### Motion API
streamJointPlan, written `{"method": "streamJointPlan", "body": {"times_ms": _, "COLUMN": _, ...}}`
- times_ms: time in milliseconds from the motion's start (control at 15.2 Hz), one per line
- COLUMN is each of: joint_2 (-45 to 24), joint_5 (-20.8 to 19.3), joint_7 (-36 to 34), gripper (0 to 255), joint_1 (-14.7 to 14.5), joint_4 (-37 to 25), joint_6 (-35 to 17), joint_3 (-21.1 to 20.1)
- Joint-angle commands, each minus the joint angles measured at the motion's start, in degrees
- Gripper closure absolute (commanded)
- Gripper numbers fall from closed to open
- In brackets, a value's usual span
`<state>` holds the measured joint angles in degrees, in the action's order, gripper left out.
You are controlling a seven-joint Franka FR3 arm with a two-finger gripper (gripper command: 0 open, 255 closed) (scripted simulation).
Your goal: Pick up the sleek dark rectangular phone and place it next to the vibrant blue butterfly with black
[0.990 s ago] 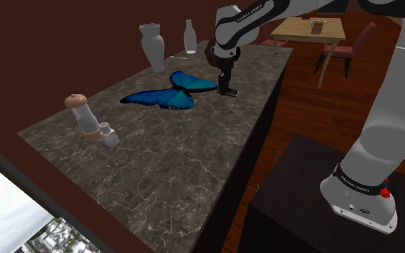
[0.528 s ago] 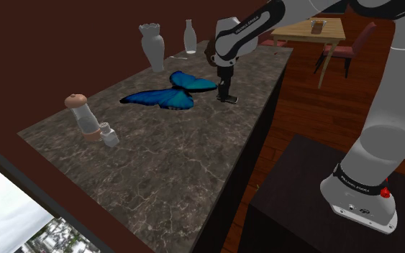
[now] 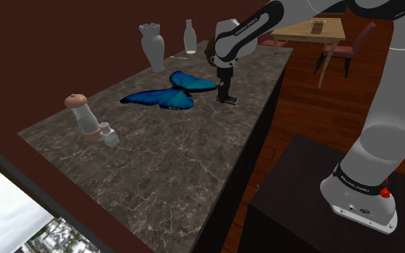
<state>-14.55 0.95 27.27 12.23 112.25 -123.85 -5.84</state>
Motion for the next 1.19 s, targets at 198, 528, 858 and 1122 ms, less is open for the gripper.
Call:
{"method": "streamJointPlan", "body": {"times_ms": 198, "joint_2": 0.0, "joint_5": 0.0, "joint_7": 0.0, "gripper": 0, "joint_1": 0.0, "joint_4": 0.0, "joint_6": 0.0, "joint_3": 0.0}}
{"method": "streamJointPlan", "body": {"times_ms": 528, "joint_2": 2.3, "joint_5": 0.2, "joint_7": 0.1, "gripper": 0, "joint_1": 0.2, "joint_4": -3.0, "joint_6": 5.3, "joint_3": 0.0}}
{"method": "streamJointPlan", "body": {"times_ms": 858, "joint_2": 2.8, "joint_5": 0.2, "joint_7": 0.2, "gripper": 0, "joint_1": 0.2, "joint_4": -3.9, "joint_6": 6.7, "joint_3": 0.0}}
{"method": "streamJointPlan", "body": {"times_ms": 1122, "joint_2": 2.8, "joint_5": 0.2, "joint_7": 0.2, "gripper": 0, "joint_1": 0.2, "joint_4": -3.9, "joint_6": 6.7, "joint_3": 0.0}}
